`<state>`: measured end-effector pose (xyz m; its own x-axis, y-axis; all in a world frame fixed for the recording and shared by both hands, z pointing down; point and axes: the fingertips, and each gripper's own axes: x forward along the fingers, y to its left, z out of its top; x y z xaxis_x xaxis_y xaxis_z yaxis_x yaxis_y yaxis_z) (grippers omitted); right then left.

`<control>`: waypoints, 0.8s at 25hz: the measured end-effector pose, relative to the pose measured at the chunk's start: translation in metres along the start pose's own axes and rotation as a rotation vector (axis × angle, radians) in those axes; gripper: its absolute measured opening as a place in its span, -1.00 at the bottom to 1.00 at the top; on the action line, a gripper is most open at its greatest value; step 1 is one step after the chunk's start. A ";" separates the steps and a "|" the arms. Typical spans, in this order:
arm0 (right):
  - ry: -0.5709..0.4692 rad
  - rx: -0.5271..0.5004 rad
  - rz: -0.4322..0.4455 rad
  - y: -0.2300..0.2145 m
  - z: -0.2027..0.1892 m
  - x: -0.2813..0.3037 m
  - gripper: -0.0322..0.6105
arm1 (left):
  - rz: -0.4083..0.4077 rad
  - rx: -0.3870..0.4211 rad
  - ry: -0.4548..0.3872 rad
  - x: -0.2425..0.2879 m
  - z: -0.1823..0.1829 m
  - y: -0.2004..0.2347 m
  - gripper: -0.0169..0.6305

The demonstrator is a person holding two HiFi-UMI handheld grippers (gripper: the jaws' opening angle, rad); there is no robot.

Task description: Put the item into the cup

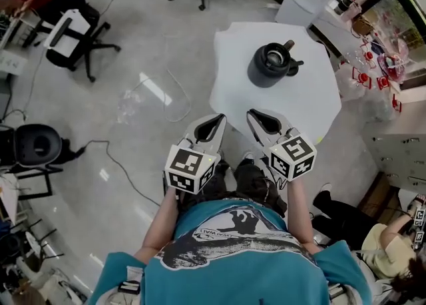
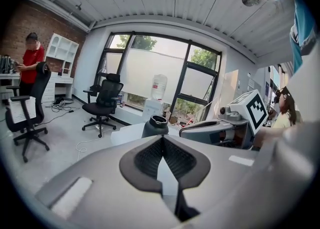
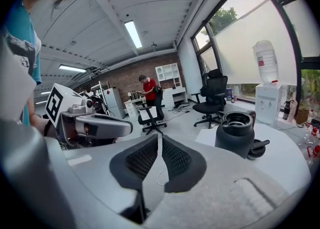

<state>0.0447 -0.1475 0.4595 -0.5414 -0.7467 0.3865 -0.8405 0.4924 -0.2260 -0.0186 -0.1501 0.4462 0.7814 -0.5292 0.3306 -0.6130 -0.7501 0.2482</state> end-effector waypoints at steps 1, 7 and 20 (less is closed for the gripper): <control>0.003 0.000 0.012 0.003 -0.002 0.000 -0.80 | 0.005 -0.003 0.001 -0.001 -0.001 -0.001 -0.89; 0.034 -0.017 0.096 0.016 -0.011 -0.011 -0.80 | 0.064 -0.029 -0.014 -0.003 -0.003 -0.010 -0.89; 0.028 -0.061 0.233 0.017 -0.028 -0.070 -0.78 | 0.209 -0.056 -0.046 -0.007 -0.015 -0.075 -0.89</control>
<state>0.0692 -0.0743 0.4541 -0.7189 -0.5975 0.3553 -0.6898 0.6765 -0.2580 0.0202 -0.0845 0.4394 0.6404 -0.6895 0.3383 -0.7667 -0.5997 0.2291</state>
